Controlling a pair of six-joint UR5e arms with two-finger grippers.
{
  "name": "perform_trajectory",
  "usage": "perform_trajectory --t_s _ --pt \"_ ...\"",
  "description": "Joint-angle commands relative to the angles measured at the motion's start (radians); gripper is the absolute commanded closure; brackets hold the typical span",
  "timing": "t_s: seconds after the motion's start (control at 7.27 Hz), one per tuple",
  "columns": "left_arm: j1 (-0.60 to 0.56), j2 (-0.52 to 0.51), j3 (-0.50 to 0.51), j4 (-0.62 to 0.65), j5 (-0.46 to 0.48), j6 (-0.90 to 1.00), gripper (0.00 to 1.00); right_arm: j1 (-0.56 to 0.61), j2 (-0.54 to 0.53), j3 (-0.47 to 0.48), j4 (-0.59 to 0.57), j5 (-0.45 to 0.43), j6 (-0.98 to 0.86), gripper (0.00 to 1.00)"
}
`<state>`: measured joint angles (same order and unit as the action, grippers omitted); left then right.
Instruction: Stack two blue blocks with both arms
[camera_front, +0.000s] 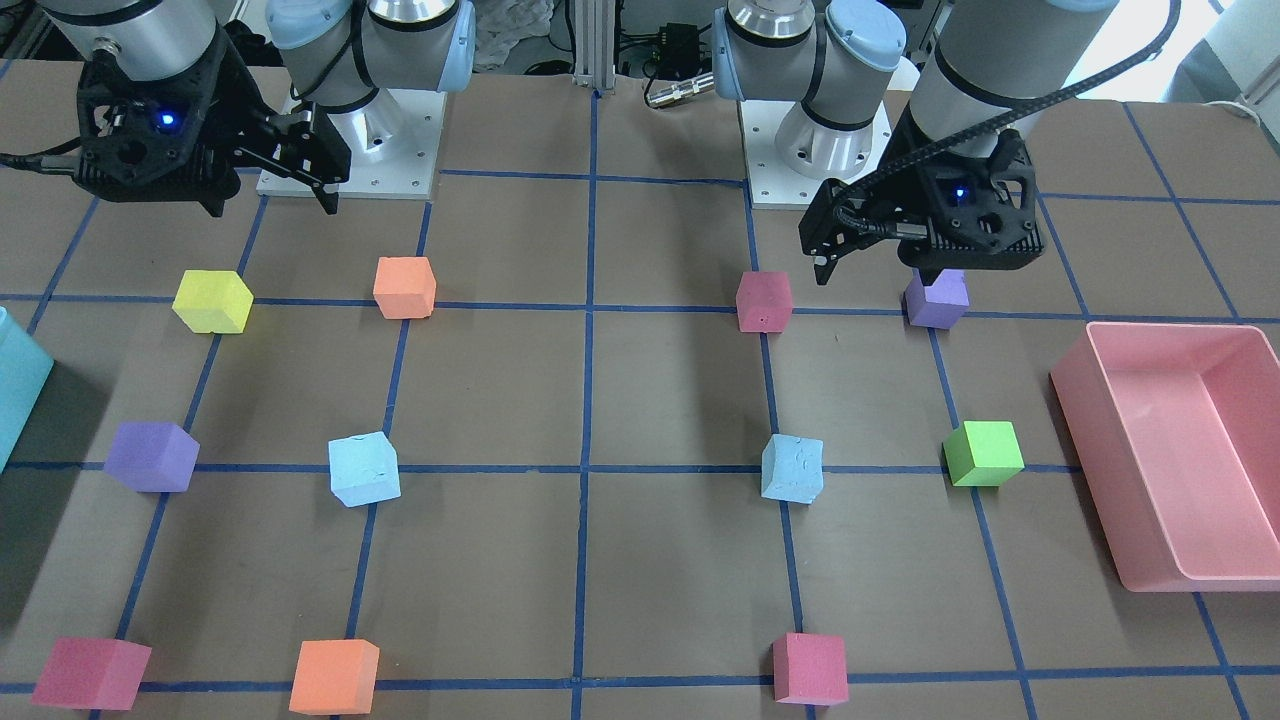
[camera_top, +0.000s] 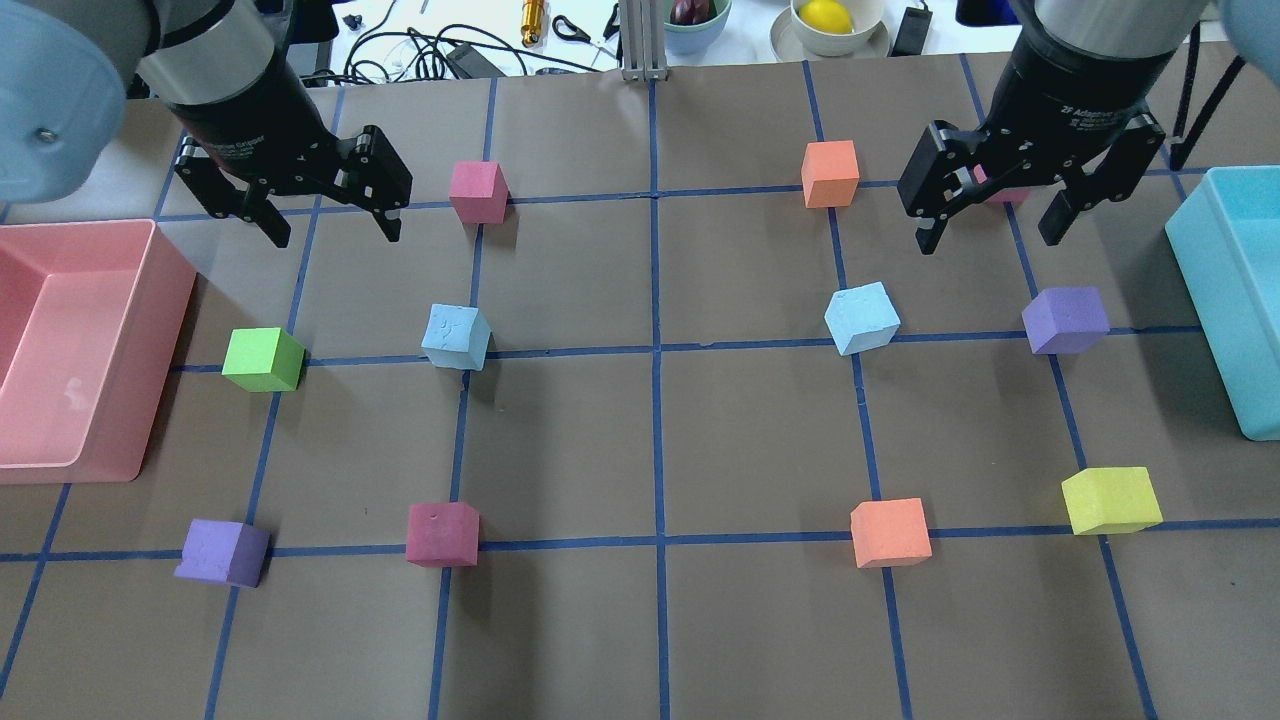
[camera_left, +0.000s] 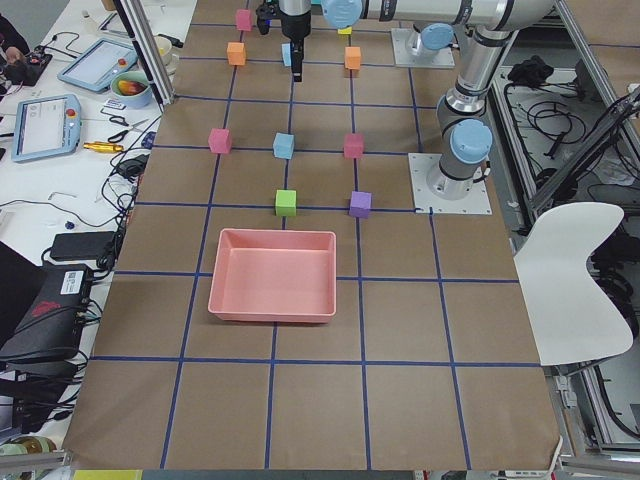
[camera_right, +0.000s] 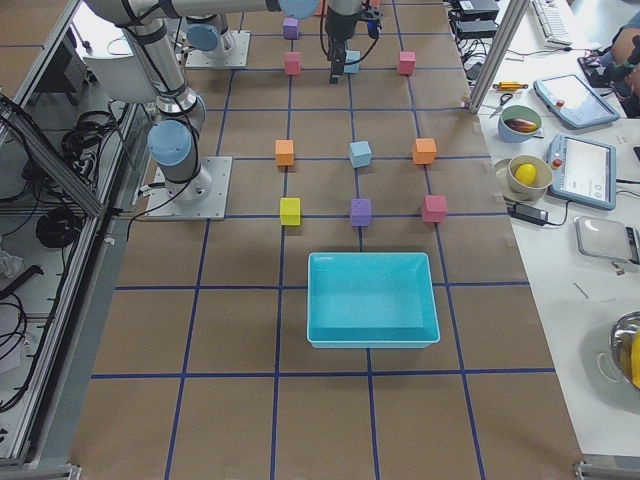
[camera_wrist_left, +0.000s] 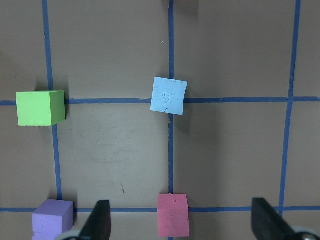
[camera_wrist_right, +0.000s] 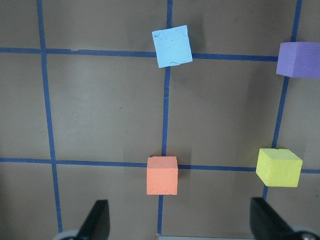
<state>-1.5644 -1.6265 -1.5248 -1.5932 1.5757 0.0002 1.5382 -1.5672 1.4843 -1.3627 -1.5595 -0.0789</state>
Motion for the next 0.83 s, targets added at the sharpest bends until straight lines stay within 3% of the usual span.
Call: perform_trajectory --t_s 0.0,0.28,0.69 --pt "0.001 -0.065 -0.079 0.142 0.0 0.004 0.0 0.002 0.054 0.004 -0.05 0.01 0.004 0.0" --pt "0.0 -0.12 -0.219 0.388 0.0 0.023 0.0 0.003 0.22 0.016 -0.293 0.007 0.001 0.0" --pt "-0.023 -0.211 -0.281 0.499 0.0 0.02 0.0 0.007 0.379 0.06 -0.465 0.007 0.001 0.0"
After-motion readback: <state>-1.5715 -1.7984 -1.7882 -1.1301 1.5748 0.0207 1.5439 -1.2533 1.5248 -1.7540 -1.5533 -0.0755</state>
